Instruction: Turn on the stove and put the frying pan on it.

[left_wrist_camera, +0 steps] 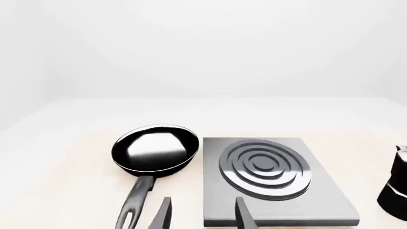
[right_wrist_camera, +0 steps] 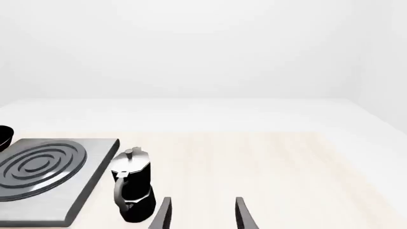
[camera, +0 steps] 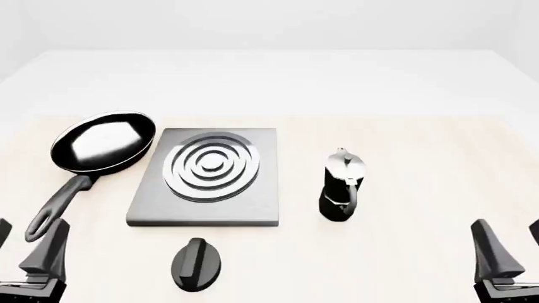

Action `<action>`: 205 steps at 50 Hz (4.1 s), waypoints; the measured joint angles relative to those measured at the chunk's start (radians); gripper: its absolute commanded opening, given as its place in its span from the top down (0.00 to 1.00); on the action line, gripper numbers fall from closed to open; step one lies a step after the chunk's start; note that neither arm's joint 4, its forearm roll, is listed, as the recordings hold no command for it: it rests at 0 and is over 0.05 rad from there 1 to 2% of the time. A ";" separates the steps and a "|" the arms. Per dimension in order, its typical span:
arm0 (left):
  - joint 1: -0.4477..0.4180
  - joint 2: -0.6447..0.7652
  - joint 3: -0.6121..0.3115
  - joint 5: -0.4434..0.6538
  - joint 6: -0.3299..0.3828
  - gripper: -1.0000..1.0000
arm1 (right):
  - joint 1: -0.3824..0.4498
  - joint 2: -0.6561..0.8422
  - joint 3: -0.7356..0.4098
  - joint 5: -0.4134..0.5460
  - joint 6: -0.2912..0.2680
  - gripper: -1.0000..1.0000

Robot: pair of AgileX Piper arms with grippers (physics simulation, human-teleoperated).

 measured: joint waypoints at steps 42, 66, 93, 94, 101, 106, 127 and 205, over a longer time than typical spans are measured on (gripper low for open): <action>-0.241 0.207 -0.093 0.170 0.060 0.00 | 0.000 0.005 -0.003 -0.002 0.000 0.00; -0.450 0.427 -0.124 0.203 0.000 0.00 | -0.001 0.005 -0.003 -0.002 0.000 0.00; -0.573 0.797 -0.050 -0.109 -0.109 0.00 | -0.001 0.005 -0.003 -0.002 0.000 0.00; -0.576 0.812 -0.047 -0.123 -0.112 0.00 | -0.001 0.005 -0.003 -0.002 0.000 0.00; -0.598 0.920 -0.028 -0.224 -0.130 0.00 | -0.001 0.005 -0.003 -0.002 0.000 0.00; -0.610 1.002 -0.020 -0.299 -0.142 0.00 | -0.001 0.005 -0.003 -0.002 0.000 0.00; -0.661 1.356 -0.007 -0.611 -0.188 0.00 | -0.001 0.005 -0.003 -0.002 0.000 0.00; -0.862 0.983 -0.157 -0.237 -0.177 0.00 | -0.001 0.005 -0.003 -0.002 0.000 0.00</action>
